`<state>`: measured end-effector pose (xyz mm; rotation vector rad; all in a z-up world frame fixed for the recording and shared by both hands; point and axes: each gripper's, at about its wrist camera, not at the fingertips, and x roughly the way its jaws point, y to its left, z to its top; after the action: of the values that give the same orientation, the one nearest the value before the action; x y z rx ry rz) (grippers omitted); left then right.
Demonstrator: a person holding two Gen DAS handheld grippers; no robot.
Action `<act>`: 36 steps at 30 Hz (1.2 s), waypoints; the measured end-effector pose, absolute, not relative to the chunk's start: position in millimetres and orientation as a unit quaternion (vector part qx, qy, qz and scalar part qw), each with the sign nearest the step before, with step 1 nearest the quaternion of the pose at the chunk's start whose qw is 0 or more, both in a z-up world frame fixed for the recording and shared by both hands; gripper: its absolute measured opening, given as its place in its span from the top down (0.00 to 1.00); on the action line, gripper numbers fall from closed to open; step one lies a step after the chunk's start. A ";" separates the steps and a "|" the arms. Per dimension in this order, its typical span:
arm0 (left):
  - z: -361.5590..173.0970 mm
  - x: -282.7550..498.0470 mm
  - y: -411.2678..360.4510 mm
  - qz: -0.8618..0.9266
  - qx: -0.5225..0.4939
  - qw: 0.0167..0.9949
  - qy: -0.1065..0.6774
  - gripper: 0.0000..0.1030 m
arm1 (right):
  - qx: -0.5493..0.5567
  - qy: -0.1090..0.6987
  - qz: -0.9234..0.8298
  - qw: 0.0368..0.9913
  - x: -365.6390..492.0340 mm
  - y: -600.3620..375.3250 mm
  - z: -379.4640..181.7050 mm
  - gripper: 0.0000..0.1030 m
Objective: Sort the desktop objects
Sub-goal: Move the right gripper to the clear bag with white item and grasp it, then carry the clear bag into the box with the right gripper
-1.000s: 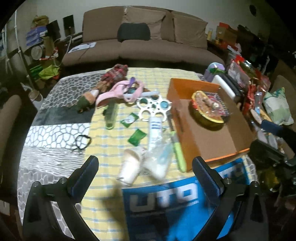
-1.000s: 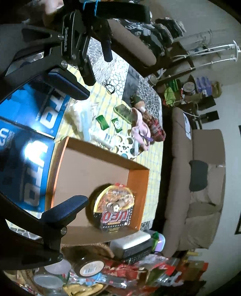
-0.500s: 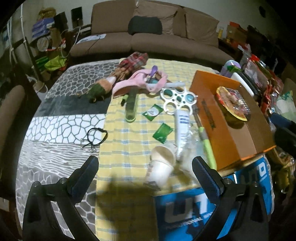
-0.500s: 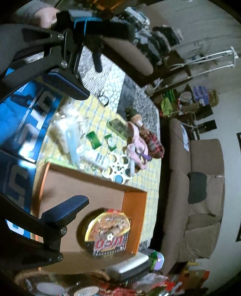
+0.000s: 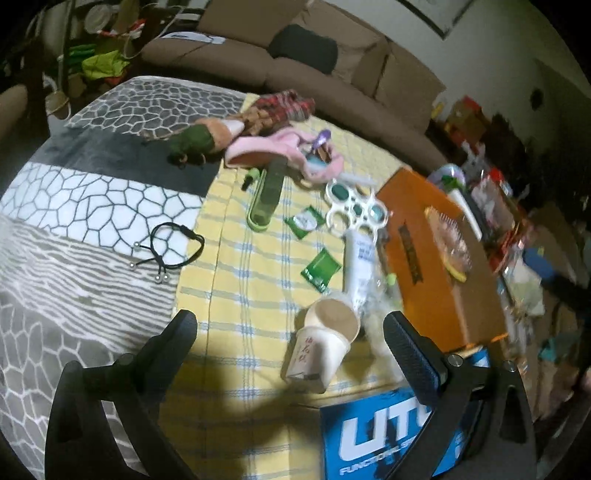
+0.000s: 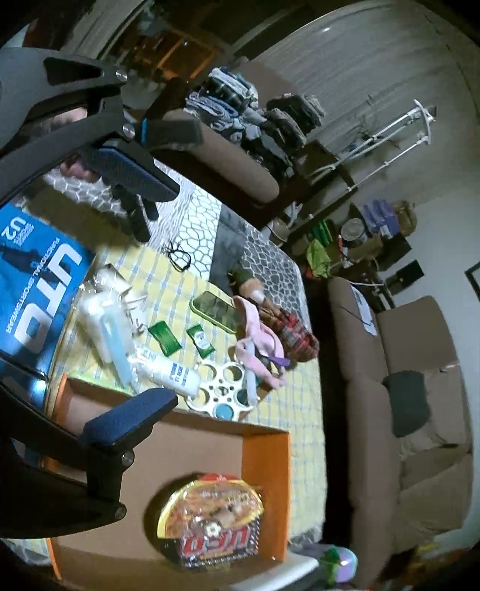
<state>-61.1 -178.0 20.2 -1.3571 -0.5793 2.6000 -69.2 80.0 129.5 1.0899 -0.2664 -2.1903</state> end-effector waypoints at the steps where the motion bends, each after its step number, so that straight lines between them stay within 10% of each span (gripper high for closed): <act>1: 19.1 -61.5 -175.1 0.867 -0.453 0.084 -0.190 0.00 | 0.433 -0.101 -0.829 0.338 -69.5 75.0 123.8 0.08; 15: 28.6 -61.2 -198.2 0.862 -0.443 0.032 -0.242 0.14 | 0.485 -0.318 -0.796 0.172 -23.4 46.5 12.4 0.14; 24: 32.7 -60.4 -211.5 0.858 -0.436 0.042 -0.269 0.14 | 0.499 -0.214 -0.839 0.044 -63.0 20.5 -13.3 0.14; 36: 36.5 -59.6 -196.8 0.844 -0.442 0.097 -0.287 0.14 | 0.466 -0.188 -0.856 0.123 -50.0 39.4 16.5 0.62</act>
<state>-59.6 -196.8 36.5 -1.3096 -0.8499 2.5000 -50.0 39.4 16.5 1.3605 -0.5478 -2.4968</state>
